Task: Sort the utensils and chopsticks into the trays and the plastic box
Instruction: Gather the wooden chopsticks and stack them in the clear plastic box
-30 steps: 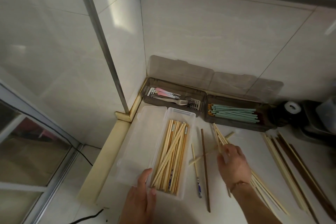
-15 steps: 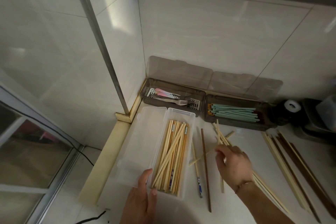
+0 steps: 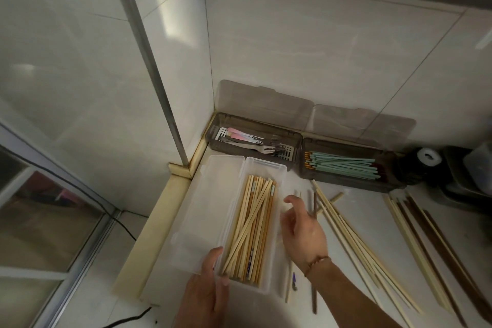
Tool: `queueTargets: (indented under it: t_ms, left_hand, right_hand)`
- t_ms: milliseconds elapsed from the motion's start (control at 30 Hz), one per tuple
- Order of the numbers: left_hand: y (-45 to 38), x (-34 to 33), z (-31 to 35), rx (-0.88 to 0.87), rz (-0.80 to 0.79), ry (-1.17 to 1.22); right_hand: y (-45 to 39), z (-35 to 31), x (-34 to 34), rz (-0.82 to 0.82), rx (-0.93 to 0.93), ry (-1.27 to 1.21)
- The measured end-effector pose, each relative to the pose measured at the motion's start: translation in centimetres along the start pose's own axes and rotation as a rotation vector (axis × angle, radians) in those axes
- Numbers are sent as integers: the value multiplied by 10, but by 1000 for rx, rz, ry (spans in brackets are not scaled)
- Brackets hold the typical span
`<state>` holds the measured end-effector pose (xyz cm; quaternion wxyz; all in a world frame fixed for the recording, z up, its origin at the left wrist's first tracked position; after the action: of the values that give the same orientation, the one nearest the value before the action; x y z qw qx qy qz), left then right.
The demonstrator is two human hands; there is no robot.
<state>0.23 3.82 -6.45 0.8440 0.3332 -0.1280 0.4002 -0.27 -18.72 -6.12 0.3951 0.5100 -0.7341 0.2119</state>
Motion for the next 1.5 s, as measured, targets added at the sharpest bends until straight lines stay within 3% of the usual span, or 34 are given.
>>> queueTargets:
  t_ms: [133,367,467,600,700,800,900,1000,1100,1267,1433,1500]
  left_hand:
    - [-7,2,-2,57,-52,4]
    - [-10,2,4,93,-78,15]
    - [-6,0,2,31,-38,26]
    - [-2,-2,-5,-32,-3,-32]
    - [-5,-3,-12,-81,32,-32]
    - [-7,-4,-16,-48,3,-5]
    - [-5,-5,-15,-58,19,-1]
    - [-4,-3,-10,-59,24,32]
    - [-5,-2,-6,-30,24,40]
    - [-8,2,-2,-34,17,103]
    - [-11,1,-7,32,40,96]
    - [-12,0,-11,77,-48,58]
  right_hand:
    - [18,34,4,-30,-154,157]
    - [31,42,-7,-84,-90,267]
    - [27,34,-14,-130,-81,299]
    - [24,29,-10,-164,-154,206]
    - [21,21,8,-37,-173,7]
    - [16,-5,30,126,-28,-161]
    - [10,-39,34,56,134,-299]
    - [2,-61,16,-117,206,16]
    - [-8,-61,-6,-295,113,329]
    - [-22,-62,-16,-402,33,466]
    - [-28,-59,-18,-471,92,706]
    - [-26,-55,-18,-434,135,624]
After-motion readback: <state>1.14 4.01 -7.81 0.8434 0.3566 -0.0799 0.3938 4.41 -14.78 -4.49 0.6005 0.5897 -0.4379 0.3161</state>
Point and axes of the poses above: each hand's wrist, its own y-axis away from the middle knuckle, its own x-axis out of the back of the hand, z = x × y, the point moved 1 cm from there along -y, towards the middle knuckle, and after that the axes turned 9 degrees about -z, right-handed, at the moved point
